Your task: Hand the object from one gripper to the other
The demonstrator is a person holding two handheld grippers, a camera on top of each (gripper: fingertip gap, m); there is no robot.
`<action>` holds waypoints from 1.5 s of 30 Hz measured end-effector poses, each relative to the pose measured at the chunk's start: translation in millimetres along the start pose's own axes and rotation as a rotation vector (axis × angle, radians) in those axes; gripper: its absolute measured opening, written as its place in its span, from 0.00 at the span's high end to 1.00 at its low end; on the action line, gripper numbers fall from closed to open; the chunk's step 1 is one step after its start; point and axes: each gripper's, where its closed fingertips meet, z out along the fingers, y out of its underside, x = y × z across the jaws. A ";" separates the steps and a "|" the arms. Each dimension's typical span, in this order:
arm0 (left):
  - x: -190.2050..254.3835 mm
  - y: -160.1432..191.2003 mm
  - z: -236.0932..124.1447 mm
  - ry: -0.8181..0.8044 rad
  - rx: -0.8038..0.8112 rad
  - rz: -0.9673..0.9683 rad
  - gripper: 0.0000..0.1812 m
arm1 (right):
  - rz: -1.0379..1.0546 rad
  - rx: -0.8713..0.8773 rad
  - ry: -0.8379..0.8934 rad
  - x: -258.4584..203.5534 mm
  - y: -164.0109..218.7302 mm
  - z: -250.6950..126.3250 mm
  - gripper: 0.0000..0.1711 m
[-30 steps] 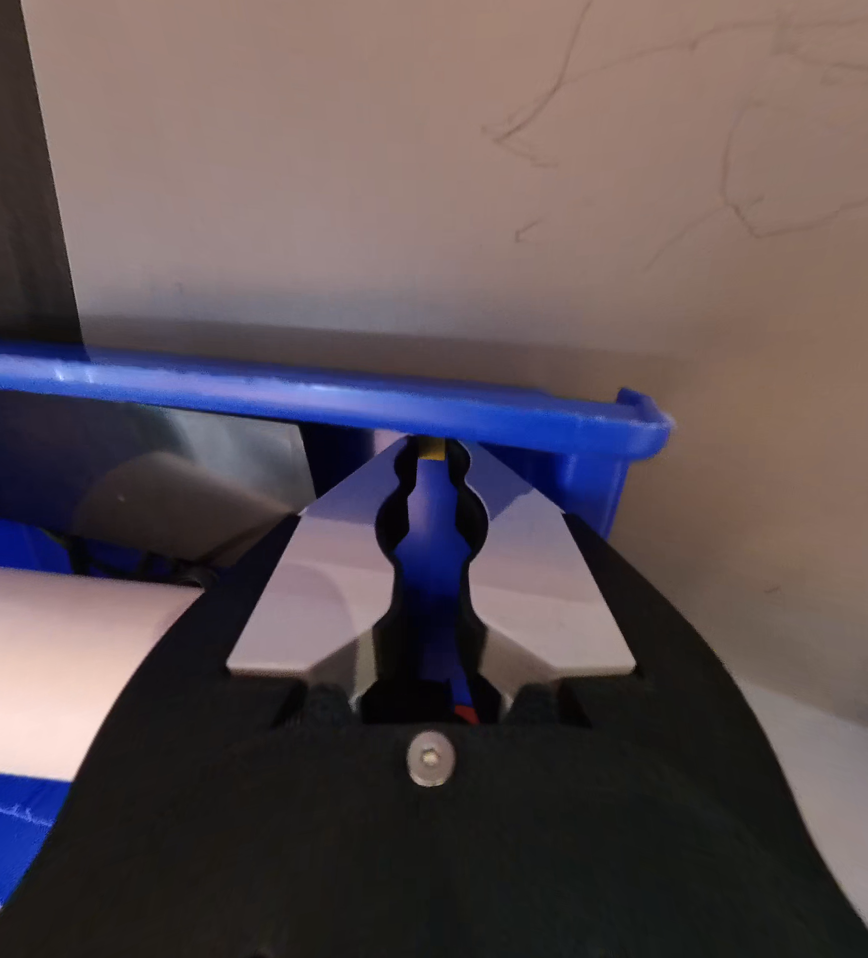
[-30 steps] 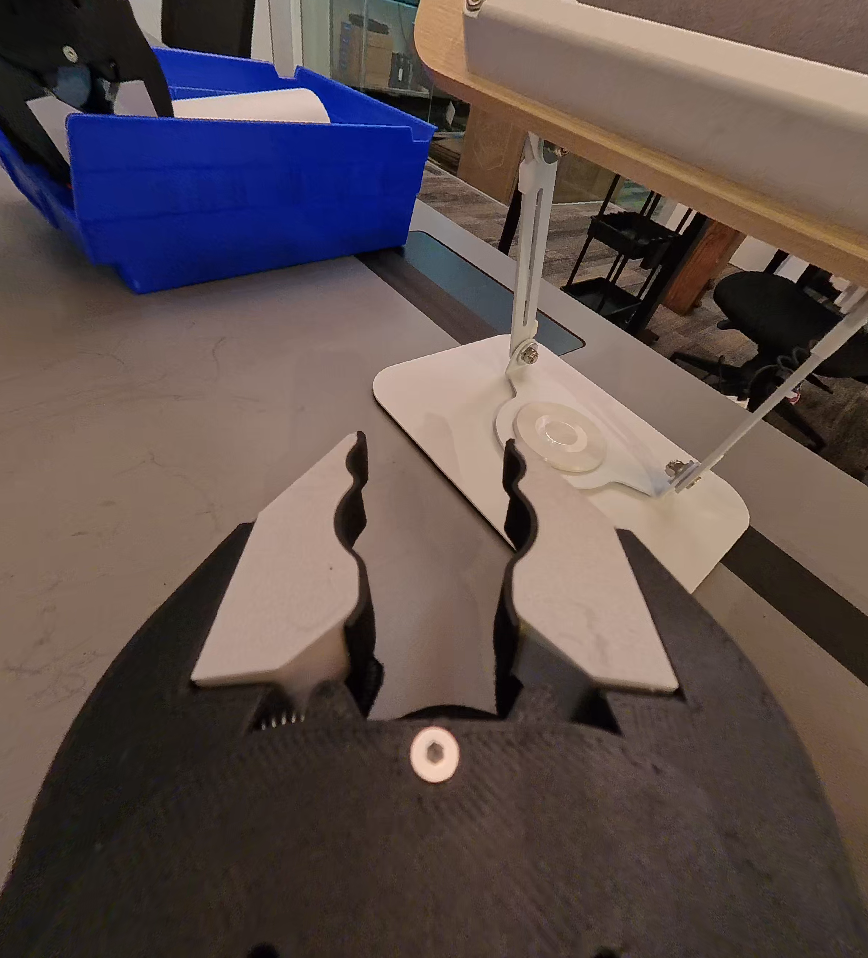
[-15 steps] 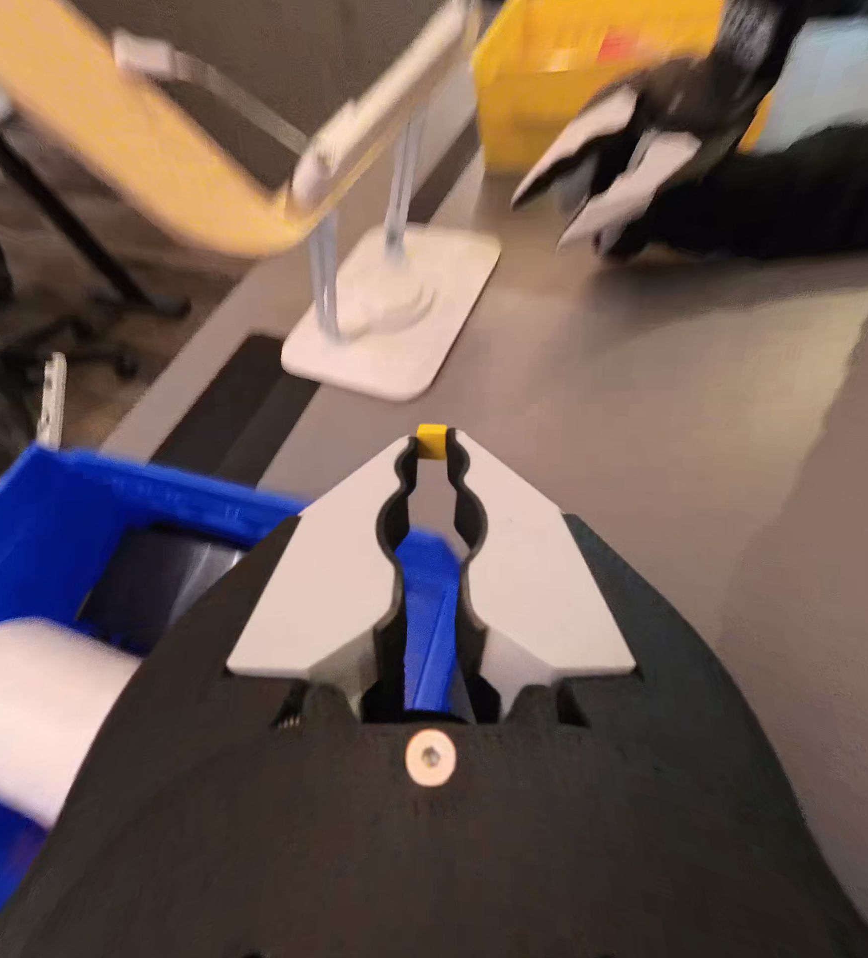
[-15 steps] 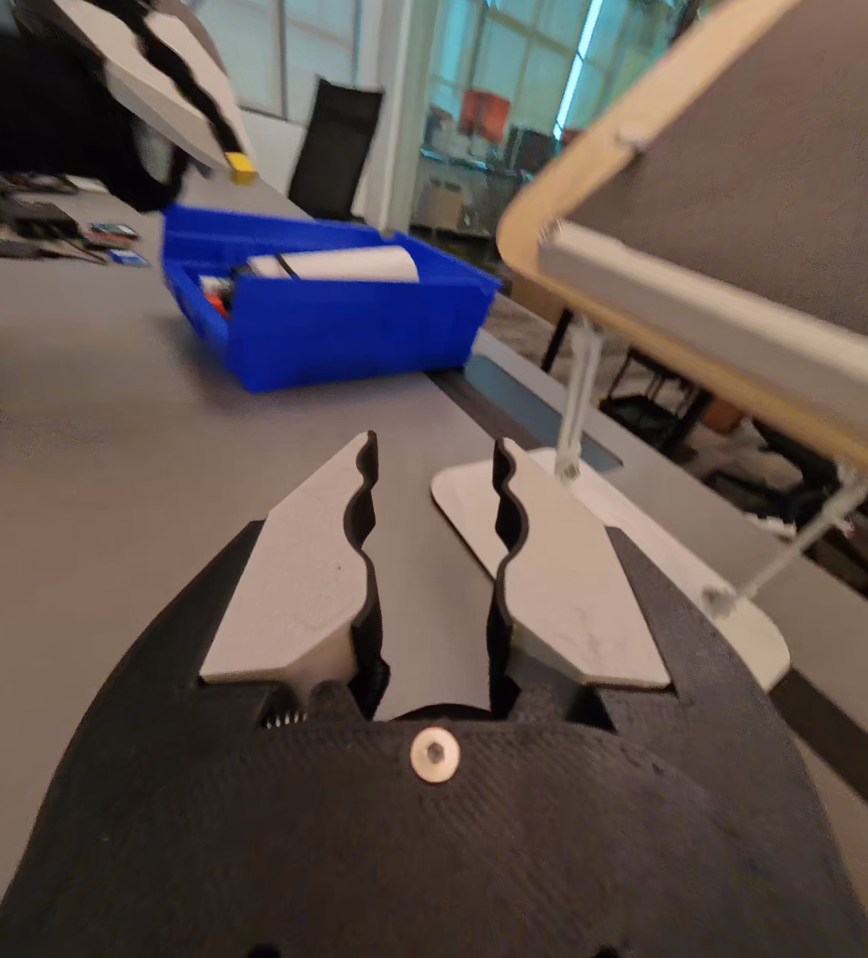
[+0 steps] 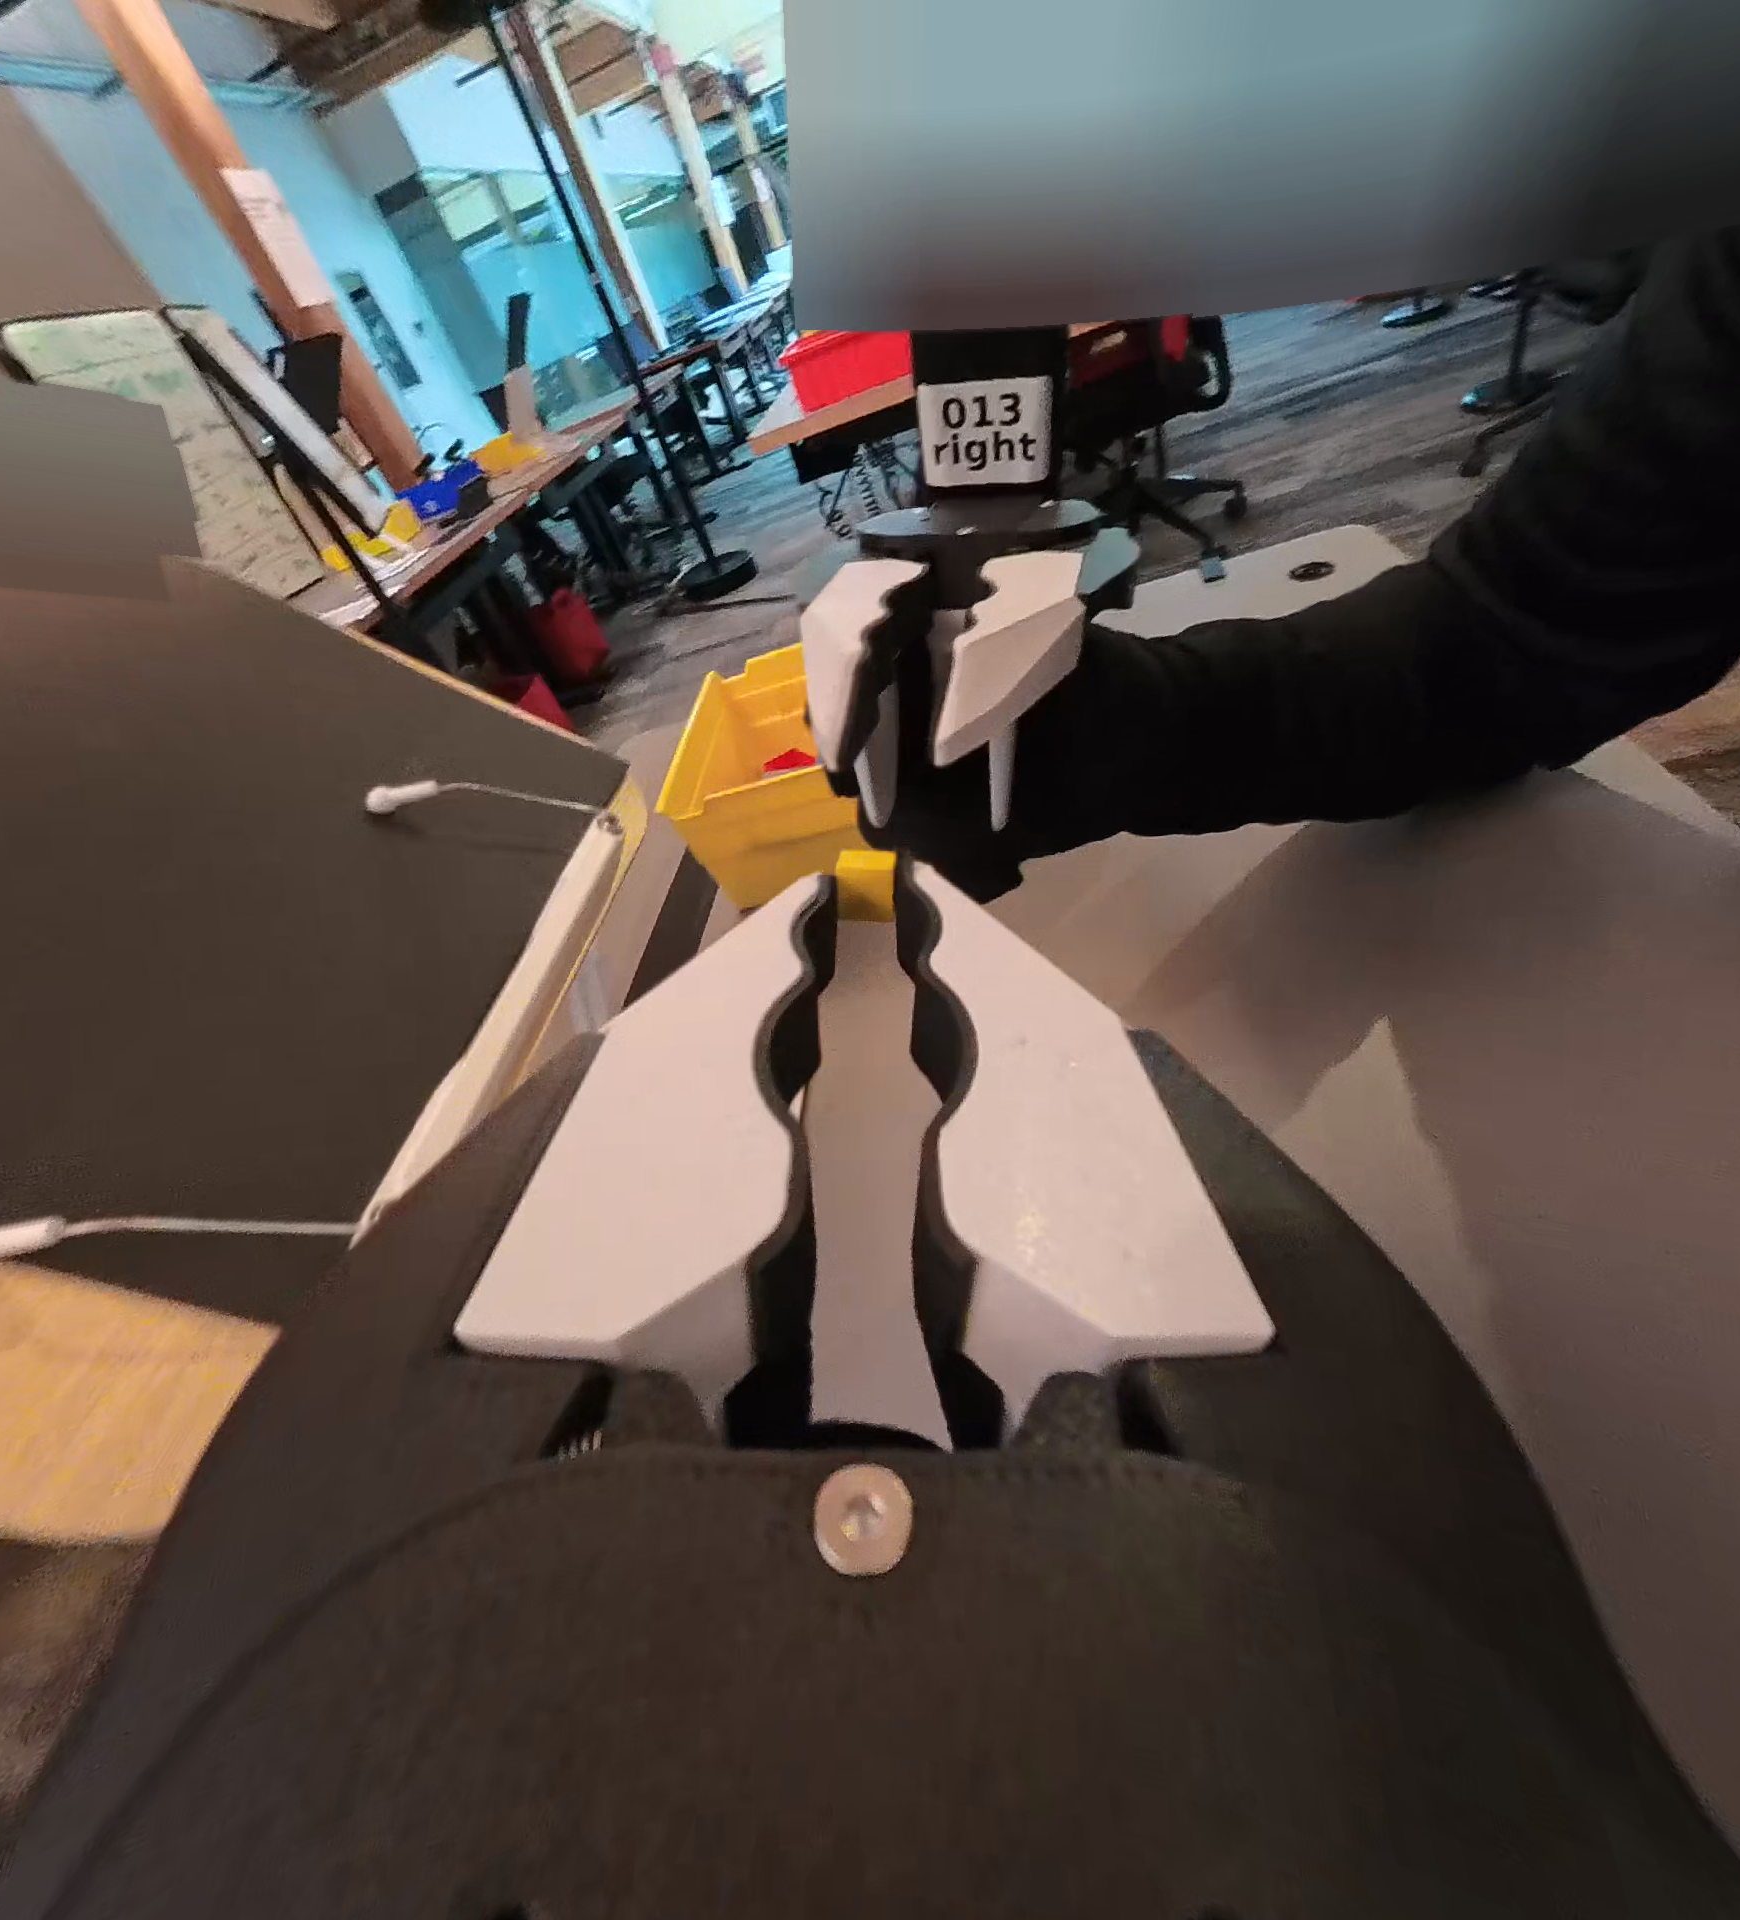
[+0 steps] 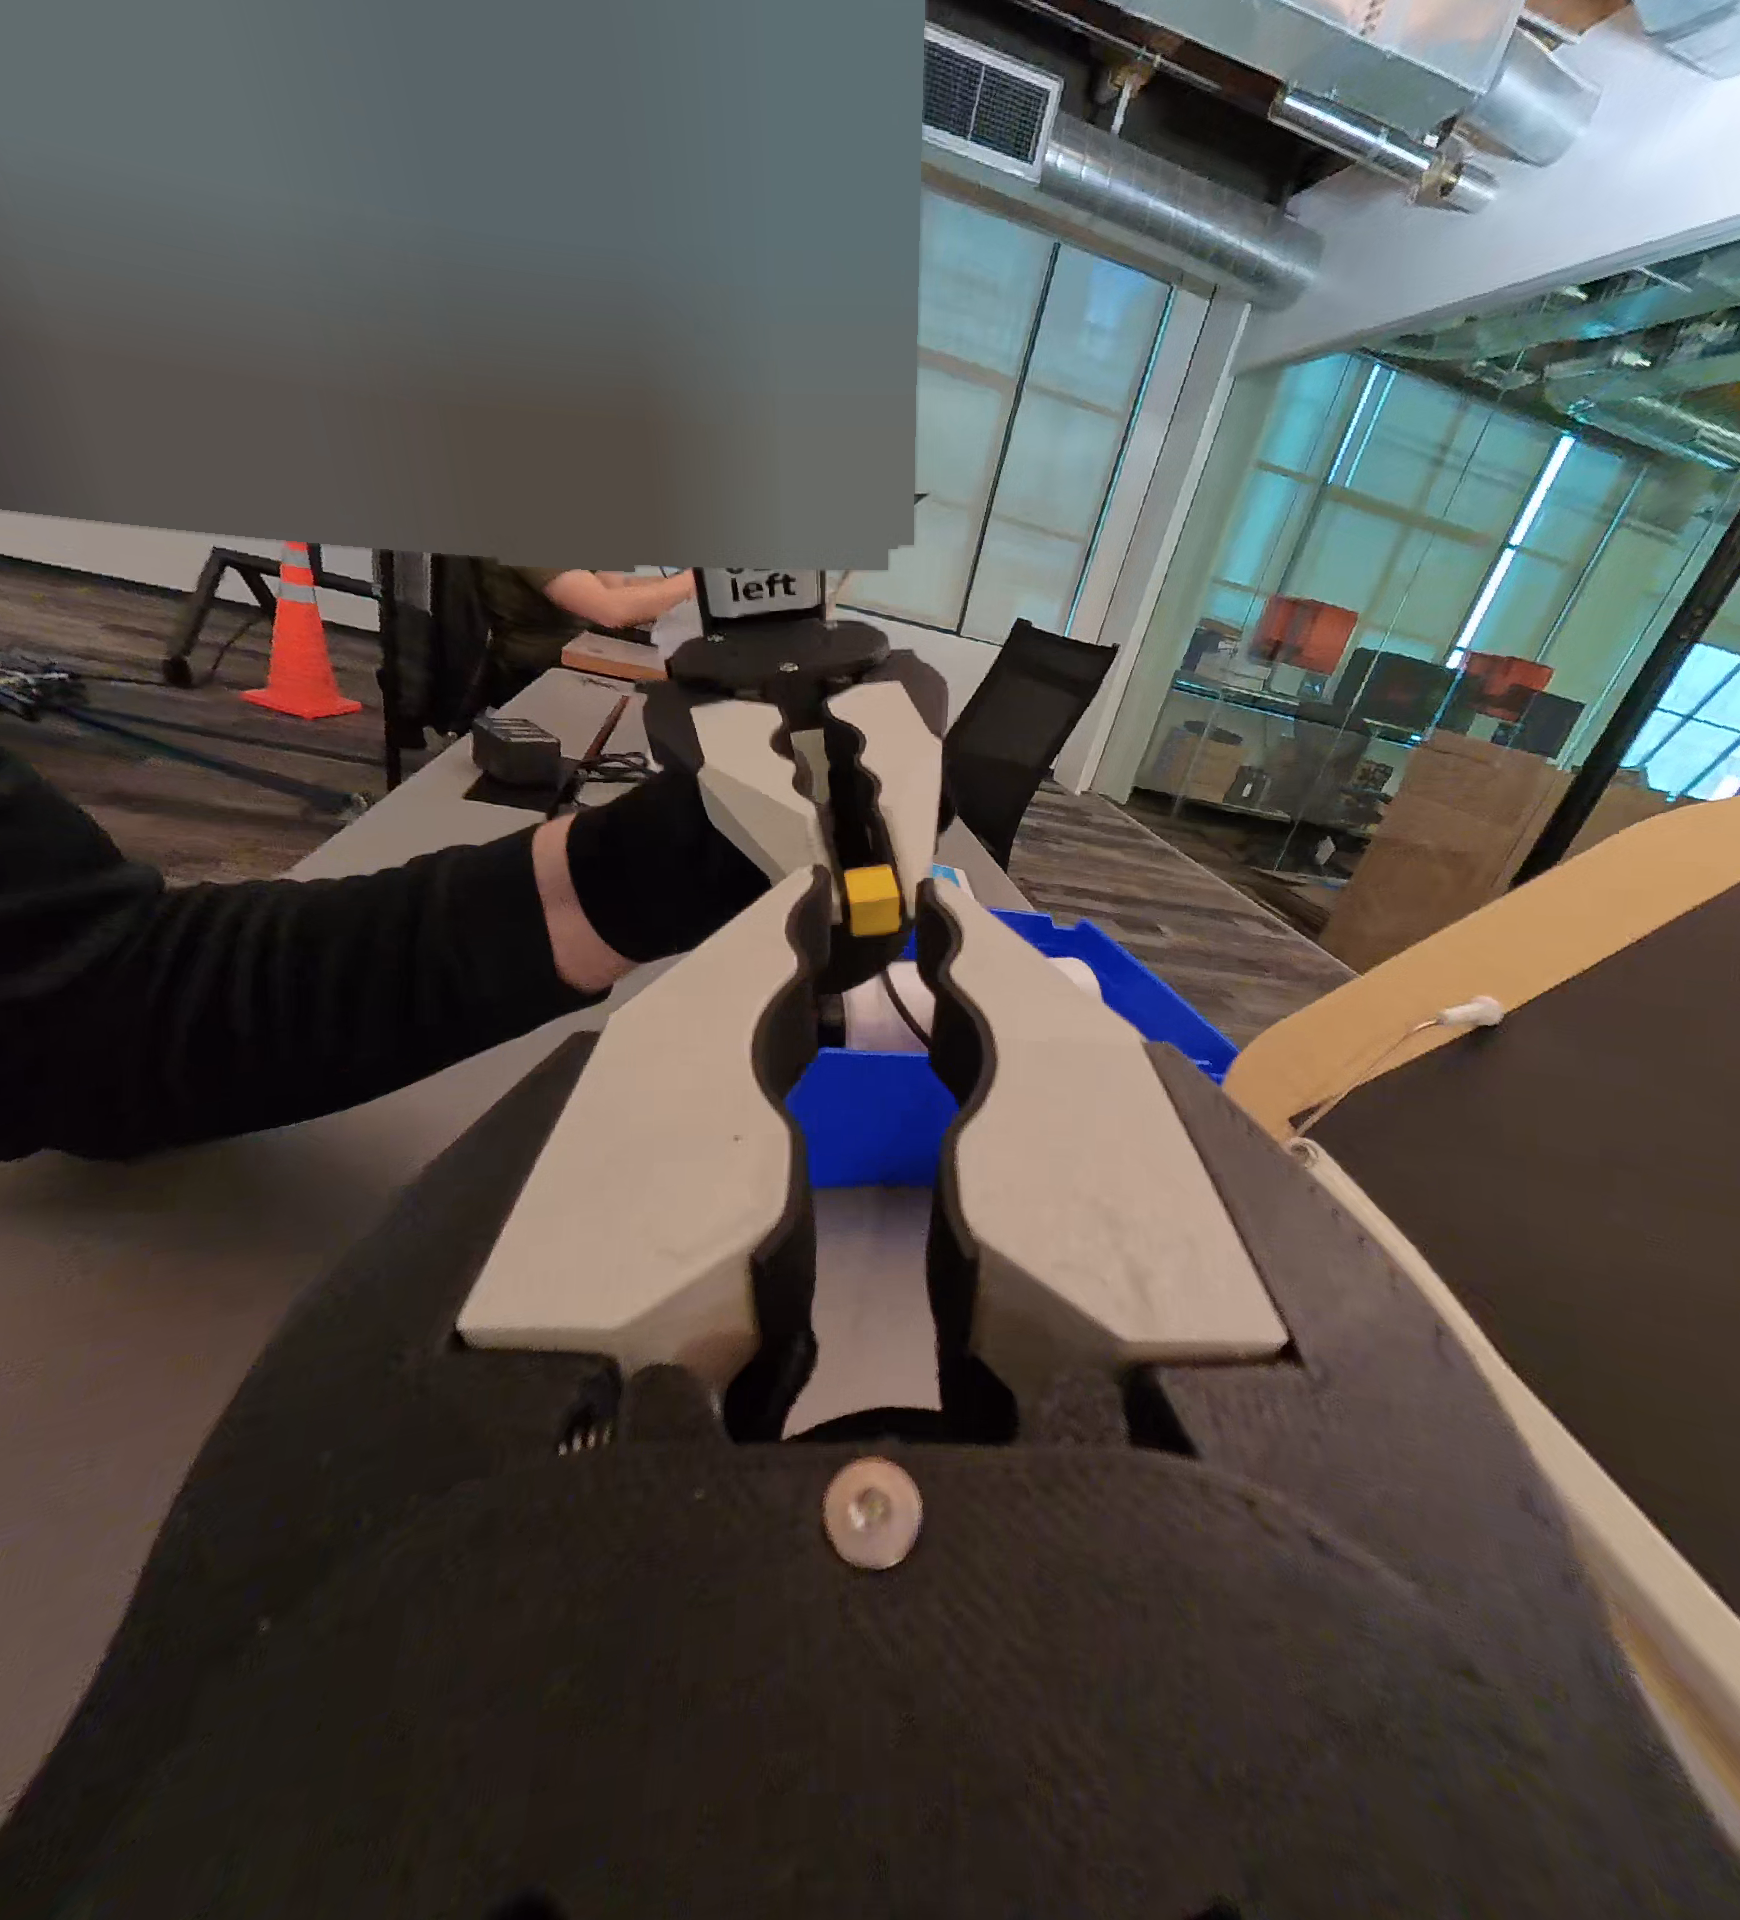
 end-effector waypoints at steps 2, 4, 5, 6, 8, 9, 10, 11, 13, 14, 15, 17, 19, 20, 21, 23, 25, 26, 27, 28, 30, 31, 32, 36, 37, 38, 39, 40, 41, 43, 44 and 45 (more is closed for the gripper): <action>-3.1 -8.1 3.2 0.008 0.030 0.012 0.95 | -0.014 -0.010 0.007 3.7 0.7 -3.9 0.92; -3.6 -12.9 6.2 0.017 0.036 0.022 0.95 | -0.014 0.008 -0.015 1.3 -3.6 -5.6 0.90; -2.3 -13.9 7.9 0.024 0.036 0.026 0.95 | -0.023 0.005 -0.019 0.1 -3.8 -5.4 0.90; 0.3 -13.8 9.2 0.034 0.033 0.028 0.95 | -0.032 -0.005 -0.018 -0.6 -2.6 -4.5 0.90; 2.9 -13.7 10.5 0.044 0.033 0.030 0.95 | -0.029 -0.001 -0.023 -2.8 -2.5 -2.7 0.91; 3.9 -14.1 10.5 0.050 0.035 0.029 0.95 | -0.025 -0.007 -0.020 -2.6 -0.6 -1.4 0.92; 4.6 -15.1 10.2 0.053 0.042 0.029 0.95 | -0.026 -0.019 -0.019 -2.5 2.7 -0.1 0.92; 5.5 -16.8 9.3 0.058 0.053 0.028 0.95 | -0.027 -0.025 -0.020 -2.8 5.1 0.9 0.92; 7.3 -18.1 8.7 0.067 0.060 0.027 0.95 | -0.011 -0.013 -0.027 -4.0 5.1 1.9 0.92; 7.8 -17.1 9.2 0.069 0.052 0.027 0.95 | -0.006 -0.006 -0.031 -4.8 4.3 2.1 0.92; 9.2 -16.6 9.8 0.074 0.047 0.028 0.95 | -0.004 0.000 -0.034 -5.4 3.7 2.0 0.92; 9.8 -17.2 10.4 0.073 0.047 0.030 0.95 | 0.007 0.007 -0.044 -6.6 2.8 1.7 0.92; 11.5 -17.7 10.5 0.080 0.046 0.029 0.95 | 0.012 0.018 -0.060 -9.0 0.9 1.2 0.93; 12.0 -17.4 10.8 0.081 0.042 0.031 0.95 | 0.014 0.020 -0.067 -10.1 0.6 1.2 0.94; 12.8 -17.4 10.6 0.085 0.043 0.029 0.95 | 0.017 0.021 -0.074 -11.0 0.7 1.1 0.94; 15.1 -18.3 10.0 0.102 0.053 0.021 0.95 | 0.030 0.032 -0.093 -13.6 -0.2 1.3 0.94; 18.3 -19.6 9.2 0.121 0.064 0.019 0.95 | 0.059 0.051 -0.115 -15.7 -1.6 0.9 0.95; 19.0 -19.8 9.2 0.124 0.064 0.022 0.95 | 0.069 0.057 -0.121 -15.8 -1.8 0.7 0.95; 19.3 -19.7 9.2 0.123 0.062 0.022 0.95 | 0.077 0.062 -0.126 -16.1 -2.0 0.5 0.95; 19.9 -19.9 9.3 0.127 0.062 0.022 0.95 | 0.083 0.067 -0.133 -16.6 -2.2 0.2 0.95; 20.7 -19.6 9.3 0.131 0.062 0.020 0.95 | 0.078 0.065 -0.135 -17.1 -1.3 0.2 0.96; 20.8 -18.8 9.2 0.133 0.058 0.019 0.95 | 0.075 0.059 -0.134 -17.4 -0.6 0.4 0.96; 21.2 -18.6 8.9 0.135 0.057 0.017 0.95 | 0.071 0.057 -0.135 -17.9 -0.5 0.5 0.96; 21.5 -21.5 9.0 0.136 0.065 0.015 0.95 | 0.075 0.068 -0.135 -18.1 -2.9 -0.4 0.96; 20.6 -22.4 9.1 0.131 0.064 0.014 0.95 | 0.074 0.070 -0.130 -17.1 -3.4 -0.9 0.96; 19.7 -22.7 9.5 0.124 0.064 0.014 0.95 | 0.075 0.072 -0.127 -16.5 -3.8 -1.2 0.96; 20.4 -23.1 9.4 0.123 0.066 0.014 0.95 | 0.078 0.075 -0.129 -16.5 -4.3 -1.6 0.96; 20.7 -23.7 9.9 0.124 0.068 0.014 0.95 | 0.079 0.079 -0.129 -16.4 -4.9 -2.0 0.96; 20.4 -24.3 10.1 0.120 0.069 0.014 0.95 | 0.079 0.080 -0.126 -16.0 -5.4 -2.1 0.96; 19.6 -24.8 10.7 0.114 0.067 0.017 0.95 | 0.077 0.081 -0.123 -15.3 -5.9 -2.7 0.96; 19.3 -24.8 11.0 0.109 0.067 0.019 0.95 | 0.079 0.085 -0.119 -14.5 -6.9 -3.3 0.96; 18.8 -24.9 11.3 0.103 0.065 0.021 0.95 | 0.084 0.089 -0.117 -13.6 -7.6 -3.7 0.96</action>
